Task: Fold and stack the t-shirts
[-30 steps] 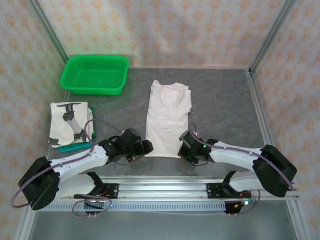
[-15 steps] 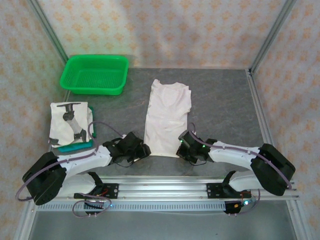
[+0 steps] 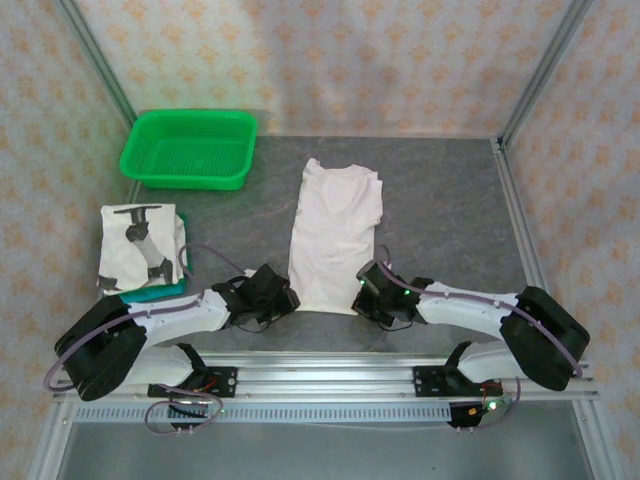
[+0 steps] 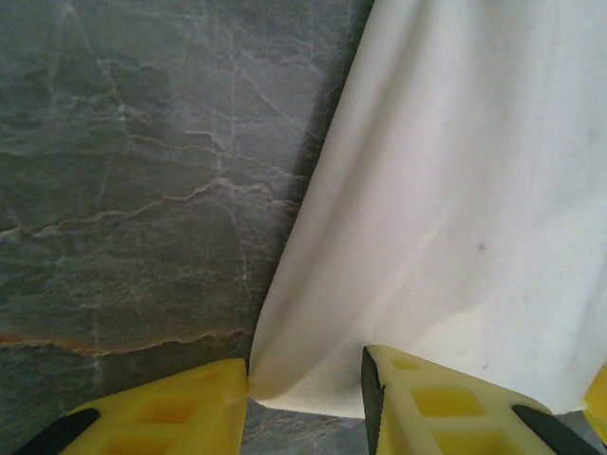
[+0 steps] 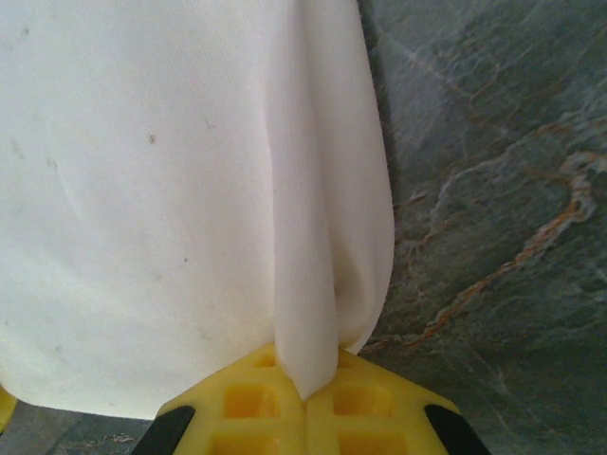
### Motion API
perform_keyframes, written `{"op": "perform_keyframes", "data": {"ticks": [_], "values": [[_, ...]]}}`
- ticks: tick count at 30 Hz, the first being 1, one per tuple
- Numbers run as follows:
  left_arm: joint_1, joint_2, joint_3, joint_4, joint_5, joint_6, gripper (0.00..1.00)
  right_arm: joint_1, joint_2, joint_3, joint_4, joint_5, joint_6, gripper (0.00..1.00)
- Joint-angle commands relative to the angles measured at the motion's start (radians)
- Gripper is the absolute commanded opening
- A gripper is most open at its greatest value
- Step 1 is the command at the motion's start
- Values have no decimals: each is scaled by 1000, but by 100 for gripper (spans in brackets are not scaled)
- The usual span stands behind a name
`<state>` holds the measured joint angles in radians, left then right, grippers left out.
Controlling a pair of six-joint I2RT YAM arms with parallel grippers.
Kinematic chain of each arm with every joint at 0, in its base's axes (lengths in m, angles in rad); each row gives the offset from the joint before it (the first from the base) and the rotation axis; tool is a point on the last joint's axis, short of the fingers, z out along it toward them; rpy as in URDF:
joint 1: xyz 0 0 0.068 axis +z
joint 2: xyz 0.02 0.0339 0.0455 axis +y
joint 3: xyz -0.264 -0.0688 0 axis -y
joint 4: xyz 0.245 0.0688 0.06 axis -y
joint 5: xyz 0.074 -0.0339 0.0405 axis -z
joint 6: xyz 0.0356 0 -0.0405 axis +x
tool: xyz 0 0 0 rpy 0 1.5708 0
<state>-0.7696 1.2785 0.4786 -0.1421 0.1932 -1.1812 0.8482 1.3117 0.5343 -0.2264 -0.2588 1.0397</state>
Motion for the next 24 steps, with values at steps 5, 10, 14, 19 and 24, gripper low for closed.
{"op": "perform_keyframes", "data": {"ticks": [5,10,14,19,24], "values": [[10,21,-6,53,-20,-16,32,4,-11,-16,-6,9,8,0],[12,33,-9,64,-28,-15,29,4,-17,-16,-6,7,6,0],[18,27,-11,51,-45,-12,23,5,-25,-17,-12,10,6,0],[23,0,-6,21,-48,-1,4,4,-44,-20,-21,17,6,0],[15,-33,16,-63,-32,25,0,7,-90,-14,-65,23,-14,0]]}}
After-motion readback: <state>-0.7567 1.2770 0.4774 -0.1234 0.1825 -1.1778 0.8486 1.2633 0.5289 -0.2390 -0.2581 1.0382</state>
